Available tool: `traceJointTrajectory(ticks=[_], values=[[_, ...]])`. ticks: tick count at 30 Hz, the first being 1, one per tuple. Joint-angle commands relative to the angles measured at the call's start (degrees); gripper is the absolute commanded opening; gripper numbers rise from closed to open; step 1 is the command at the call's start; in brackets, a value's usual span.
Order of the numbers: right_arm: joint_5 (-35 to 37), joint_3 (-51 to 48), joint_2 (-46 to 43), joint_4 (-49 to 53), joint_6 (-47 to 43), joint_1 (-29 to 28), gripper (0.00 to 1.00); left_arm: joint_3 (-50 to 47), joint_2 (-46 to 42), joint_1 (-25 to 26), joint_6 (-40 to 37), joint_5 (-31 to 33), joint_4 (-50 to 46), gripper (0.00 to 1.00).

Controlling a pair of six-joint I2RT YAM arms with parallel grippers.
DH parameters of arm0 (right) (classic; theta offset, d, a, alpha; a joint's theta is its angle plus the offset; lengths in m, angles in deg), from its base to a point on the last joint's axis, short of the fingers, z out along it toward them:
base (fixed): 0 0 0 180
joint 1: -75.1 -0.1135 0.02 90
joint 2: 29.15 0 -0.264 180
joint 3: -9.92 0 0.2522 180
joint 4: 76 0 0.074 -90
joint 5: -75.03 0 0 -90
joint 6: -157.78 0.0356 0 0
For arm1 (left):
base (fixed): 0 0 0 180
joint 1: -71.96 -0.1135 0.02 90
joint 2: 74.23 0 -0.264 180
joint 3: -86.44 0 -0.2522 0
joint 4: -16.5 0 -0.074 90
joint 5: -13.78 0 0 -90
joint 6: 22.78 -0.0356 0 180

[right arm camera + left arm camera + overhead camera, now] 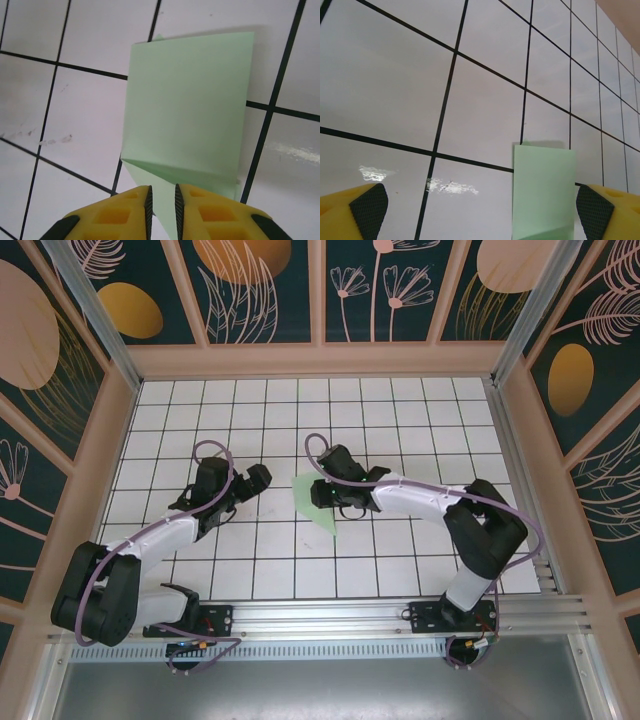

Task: Fold a paper plane with a square sheet of paper (pick it up from the middle)
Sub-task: Move the paper to the center of the table, then fold the wing for the fifth time at the center of the table.

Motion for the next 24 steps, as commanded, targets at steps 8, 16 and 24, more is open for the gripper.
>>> traceJointTrajectory(ticks=[8, 16, 24], values=[[-1.4, -3.5, -1.6, -2.5, 2.0, 0.5, 0.23, -0.7, 1.4, -0.4, 0.2, -5.7, 3.4, 0.98], [-2.0, -6.1, -0.8, -3.3, 2.5, 1.8, 0.28, -1.2, 1.9, -0.3, -0.9, -8.9, 4.2, 0.96], [-4.6, -5.5, 1.1, -5.3, 1.8, 2.9, 0.21, -2.5, 2.4, 0.7, 0.7, -12.1, 6.9, 0.92]])
